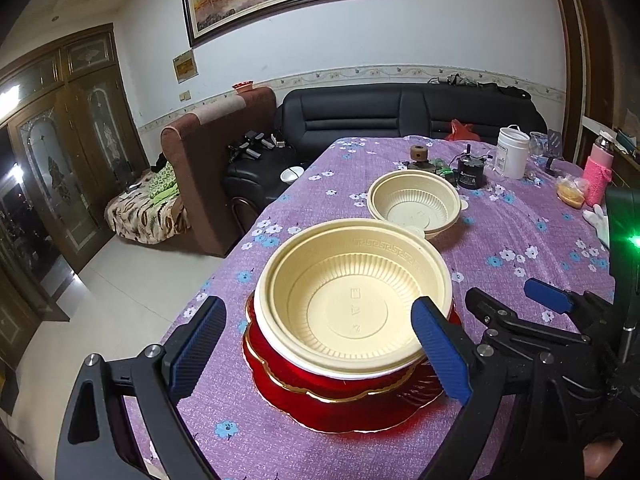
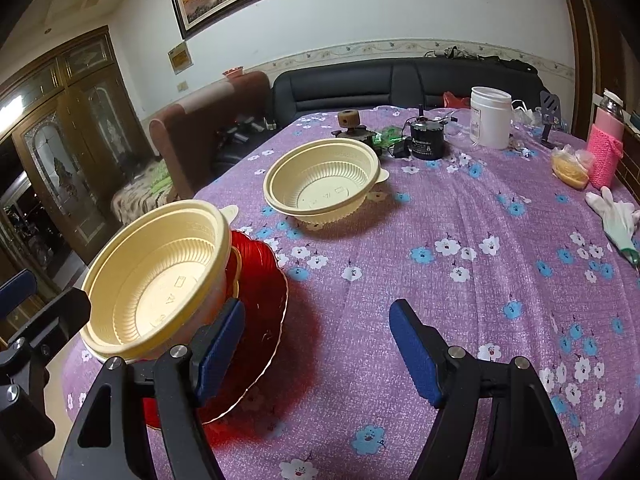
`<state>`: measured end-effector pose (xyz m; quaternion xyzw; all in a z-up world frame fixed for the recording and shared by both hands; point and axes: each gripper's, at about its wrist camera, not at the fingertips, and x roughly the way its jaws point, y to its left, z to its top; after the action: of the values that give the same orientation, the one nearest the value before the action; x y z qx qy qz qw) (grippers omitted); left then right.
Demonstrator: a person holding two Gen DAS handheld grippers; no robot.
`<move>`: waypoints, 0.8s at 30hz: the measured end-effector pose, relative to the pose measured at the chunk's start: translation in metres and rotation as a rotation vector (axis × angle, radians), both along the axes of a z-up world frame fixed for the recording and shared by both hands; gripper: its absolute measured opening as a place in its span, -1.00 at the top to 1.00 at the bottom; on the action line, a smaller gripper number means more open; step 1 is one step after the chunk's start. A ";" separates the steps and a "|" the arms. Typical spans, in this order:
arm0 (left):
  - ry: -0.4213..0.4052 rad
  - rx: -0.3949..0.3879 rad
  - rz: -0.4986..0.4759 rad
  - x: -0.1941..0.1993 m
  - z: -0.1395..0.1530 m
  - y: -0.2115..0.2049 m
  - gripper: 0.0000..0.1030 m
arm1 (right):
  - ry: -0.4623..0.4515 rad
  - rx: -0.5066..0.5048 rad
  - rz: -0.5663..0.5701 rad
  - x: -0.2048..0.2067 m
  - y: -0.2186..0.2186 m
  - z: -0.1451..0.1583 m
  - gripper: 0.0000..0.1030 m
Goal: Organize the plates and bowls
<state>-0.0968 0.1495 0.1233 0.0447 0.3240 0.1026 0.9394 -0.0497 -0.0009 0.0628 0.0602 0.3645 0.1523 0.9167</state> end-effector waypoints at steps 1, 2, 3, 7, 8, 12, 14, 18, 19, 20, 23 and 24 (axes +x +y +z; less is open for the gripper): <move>0.003 -0.003 0.000 0.000 0.000 0.001 -0.82 | 0.000 -0.001 -0.001 0.000 0.000 0.000 -0.54; 0.005 -0.005 0.000 0.001 -0.001 0.001 -0.82 | 0.000 -0.001 -0.002 -0.001 0.000 0.001 -0.54; 0.007 -0.006 0.000 0.000 -0.001 0.001 -0.82 | 0.000 -0.001 -0.002 -0.001 0.000 0.001 -0.54; 0.019 -0.014 -0.007 0.002 -0.004 0.001 -0.82 | 0.001 -0.004 -0.003 -0.001 0.000 0.001 -0.54; 0.021 -0.014 -0.009 0.002 -0.004 0.000 -0.82 | 0.002 -0.006 -0.004 -0.001 0.000 0.001 -0.54; 0.027 -0.017 -0.017 0.003 -0.005 0.000 -0.82 | 0.010 -0.010 -0.010 -0.001 -0.003 0.001 -0.54; 0.031 -0.022 -0.019 0.003 -0.005 0.000 -0.82 | 0.015 -0.013 -0.012 0.000 -0.003 0.000 -0.54; 0.040 -0.029 -0.019 0.004 -0.007 0.002 -0.82 | 0.020 -0.023 -0.017 0.001 -0.004 0.001 -0.54; 0.043 -0.034 -0.020 0.004 -0.008 0.003 -0.82 | 0.022 -0.027 -0.018 0.001 -0.004 0.001 -0.54; 0.045 -0.036 -0.020 0.004 -0.008 0.004 -0.82 | 0.023 -0.029 -0.019 0.002 -0.003 0.001 -0.54; 0.046 -0.051 -0.021 0.005 -0.007 0.008 -0.82 | 0.028 -0.036 -0.024 0.002 -0.003 0.002 -0.54; 0.044 -0.055 -0.023 0.004 -0.006 0.010 -0.82 | 0.030 -0.039 -0.028 0.002 -0.003 0.002 -0.54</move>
<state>-0.0923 0.1597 0.1169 0.0246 0.3469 0.0818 0.9340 -0.0481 -0.0042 0.0651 0.0497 0.3801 0.1314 0.9142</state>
